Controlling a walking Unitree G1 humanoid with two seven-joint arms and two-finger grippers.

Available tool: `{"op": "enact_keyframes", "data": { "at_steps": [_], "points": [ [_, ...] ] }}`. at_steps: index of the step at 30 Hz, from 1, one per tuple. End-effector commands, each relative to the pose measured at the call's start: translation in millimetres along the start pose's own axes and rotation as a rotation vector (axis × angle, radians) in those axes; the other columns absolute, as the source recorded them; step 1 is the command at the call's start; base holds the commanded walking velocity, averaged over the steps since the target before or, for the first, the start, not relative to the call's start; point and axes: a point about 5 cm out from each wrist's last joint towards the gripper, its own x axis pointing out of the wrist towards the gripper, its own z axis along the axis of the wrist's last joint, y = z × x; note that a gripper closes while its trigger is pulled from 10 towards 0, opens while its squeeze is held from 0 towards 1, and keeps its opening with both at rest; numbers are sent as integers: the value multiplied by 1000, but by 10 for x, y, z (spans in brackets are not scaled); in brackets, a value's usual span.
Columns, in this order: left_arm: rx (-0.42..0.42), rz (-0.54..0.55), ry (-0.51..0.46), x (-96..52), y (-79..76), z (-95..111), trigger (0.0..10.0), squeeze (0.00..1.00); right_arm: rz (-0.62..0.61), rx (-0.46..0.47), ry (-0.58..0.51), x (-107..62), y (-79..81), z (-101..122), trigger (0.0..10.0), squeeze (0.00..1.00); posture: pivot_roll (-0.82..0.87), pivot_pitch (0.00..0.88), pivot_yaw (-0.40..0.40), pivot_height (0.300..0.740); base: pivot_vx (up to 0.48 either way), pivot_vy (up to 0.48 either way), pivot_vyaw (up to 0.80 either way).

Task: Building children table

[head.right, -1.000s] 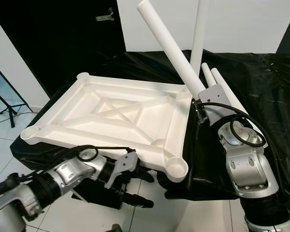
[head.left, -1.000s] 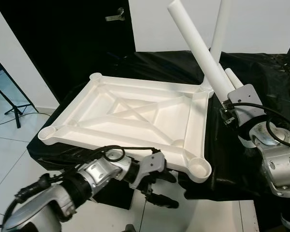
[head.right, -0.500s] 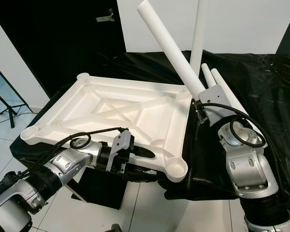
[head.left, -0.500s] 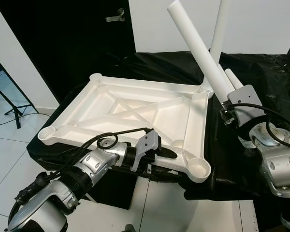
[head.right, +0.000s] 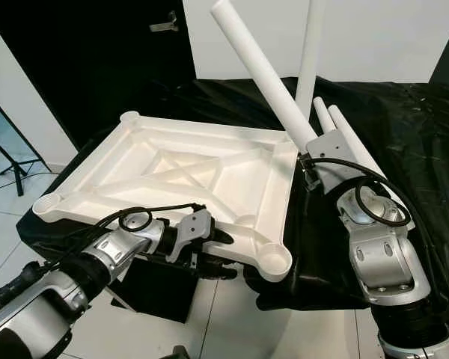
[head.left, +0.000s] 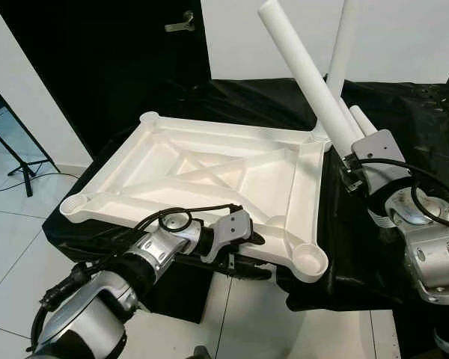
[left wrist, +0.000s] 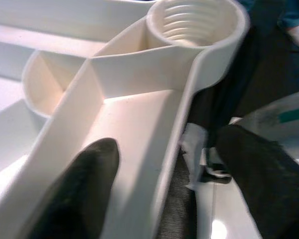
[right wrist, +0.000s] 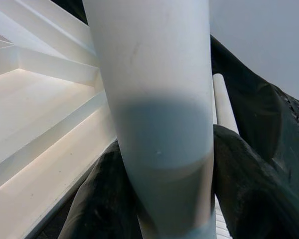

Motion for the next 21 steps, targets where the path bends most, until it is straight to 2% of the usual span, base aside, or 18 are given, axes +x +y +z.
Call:
{"op": "enact_keyframes", "data": {
  "at_steps": [1, 4, 5, 8, 9, 10, 13, 14, 15, 18, 21],
  "points": [
    [-37, 14, 15, 18, 4, -76, 2667, 0, -2, -2, -26, -5, -1, 50, 10000, 0, 49, 0, 59, 740, 0, 0, 0],
    [-40, 5, 4, 23, 5, -72, 2667, 0, -2, -2, -26, -6, -2, 50, 10000, 0, 49, 0, 59, 740, 0, 0, 0],
    [-40, -3, -8, 35, 6, -63, 0, 0, -3, -3, -26, -6, -3, 51, 10000, 0, 50, 0, 60, 740, 0, 0, 0],
    [-27, 27, -31, 90, 36, -21, 0, 0, -3, -3, -27, -3, 0, 54, 10000, 0, 51, 0, 61, 740, 0, 0, 0],
    [-20, 48, -43, 119, 57, 5, 1608, 0, -4, -2, -28, -1, 0, 57, 10000, 0, 51, 0, 62, 740, 0, 0, 0],
    [-20, 48, -43, 119, 57, 5, 1608, 0, -4, -2, -28, -1, 0, 57, 10000, 0, 51, 0, 62, 740, 0, 0, 0],
    [-10, 111, -58, 194, 128, 64, 7725, 0, -11, 0, -39, 5, -2, 75, 10000, 0, 53, 0, 63, 740, 0, 0, 0],
    [-6, 136, -55, 218, 153, 78, 9373, 0, -15, 0, -50, 7, -5, 93, 10000, 0, 53, 0, 63, 740, 0, 0, 0],
    [-3, 153, -53, 233, 170, 84, 9725, 0, -18, -1, -57, 8, -7, 105, 10000, 0, 53, 0, 63, 740, 0, 0, 0],
    [-4, 177, -57, 270, 194, 105, 9765, 0, -26, -1, -85, 5, -9, 148, 10000, 0, 52, 0, 65, 740, 0, 0, 0],
    [-12, 240, -54, 362, 251, 148, 10000, 0, -34, 16, -156, -14, 9, 255, 10000, 0, 49, 0, 70, 740, 0, 0, 0]
  ]
}}
